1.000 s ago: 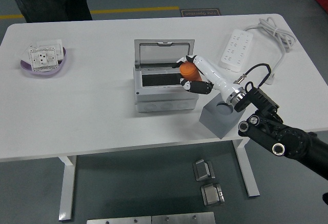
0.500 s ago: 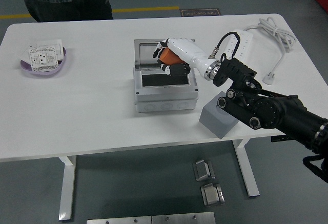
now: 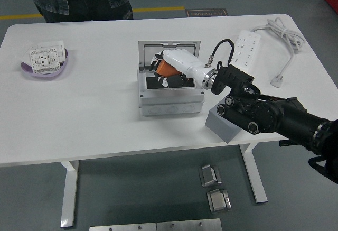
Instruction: Pick up the cylinder from the cube,place it in the box,flap close box
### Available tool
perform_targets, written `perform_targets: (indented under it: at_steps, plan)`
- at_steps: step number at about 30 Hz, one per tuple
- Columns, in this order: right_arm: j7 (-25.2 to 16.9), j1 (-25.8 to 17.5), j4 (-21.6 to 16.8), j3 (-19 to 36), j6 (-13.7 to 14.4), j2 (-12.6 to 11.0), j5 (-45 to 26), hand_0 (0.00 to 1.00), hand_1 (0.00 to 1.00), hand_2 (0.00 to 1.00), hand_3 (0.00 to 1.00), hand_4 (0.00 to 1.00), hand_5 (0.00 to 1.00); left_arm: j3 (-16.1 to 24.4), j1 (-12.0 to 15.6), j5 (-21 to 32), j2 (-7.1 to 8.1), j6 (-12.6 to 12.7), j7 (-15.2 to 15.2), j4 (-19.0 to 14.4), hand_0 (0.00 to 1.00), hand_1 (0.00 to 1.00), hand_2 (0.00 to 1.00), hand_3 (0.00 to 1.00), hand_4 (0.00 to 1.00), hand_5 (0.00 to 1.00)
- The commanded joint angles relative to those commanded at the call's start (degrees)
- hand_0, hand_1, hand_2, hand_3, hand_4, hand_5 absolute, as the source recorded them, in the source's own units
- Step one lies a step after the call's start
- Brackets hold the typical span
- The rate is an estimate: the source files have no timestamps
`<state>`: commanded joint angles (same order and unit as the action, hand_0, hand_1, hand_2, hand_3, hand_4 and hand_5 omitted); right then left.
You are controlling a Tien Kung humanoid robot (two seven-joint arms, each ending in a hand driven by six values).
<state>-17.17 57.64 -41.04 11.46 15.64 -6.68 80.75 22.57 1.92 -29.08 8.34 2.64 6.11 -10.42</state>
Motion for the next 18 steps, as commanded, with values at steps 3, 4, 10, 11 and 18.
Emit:
perform_targets:
  at_steps: [3,4,10,11,18]
  plan:
    - [-1.35,1.41,1.8,-2.33,-1.26,0.75,-1.29,0.002,0.098,0.591,0.61,0.026,0.002,-0.02,-0.29,-0.1,0.14,-0.01,0.01,-0.03,0.667,0.666,0.573,0.606,0.628,0.256]
    - [-1.67,1.75,2.3,-2.87,-1.63,0.93,-1.52,0.002,0.098,0.591,0.61,0.026,0.002,-0.04,-0.37,-0.12,0.17,-0.01,0.01,-0.04,0.667,0.666,0.573,0.606,0.628,0.256]
    - [-4.02,4.15,6.14,-6.8,-3.05,1.77,-1.02,0.002,0.098,0.592,0.611,0.038,0.002,-0.38,-1.12,-0.05,0.41,-0.07,-0.02,-0.16,0.667,0.666,0.573,0.607,0.629,0.255]
    - [-4.27,4.45,6.57,-7.38,-3.09,1.8,-0.81,0.002,0.181,0.623,0.664,0.129,0.002,-0.41,-1.26,-0.09,0.45,-0.07,-0.02,-0.17,0.667,0.666,0.573,0.606,0.628,0.256]
    - [-5.24,5.23,7.8,-9.27,-2.86,1.65,-0.48,0.358,0.489,0.728,0.784,0.468,0.155,-0.87,-1.74,0.06,0.6,-0.1,-0.11,-0.24,0.667,0.666,0.573,0.607,0.628,0.257]
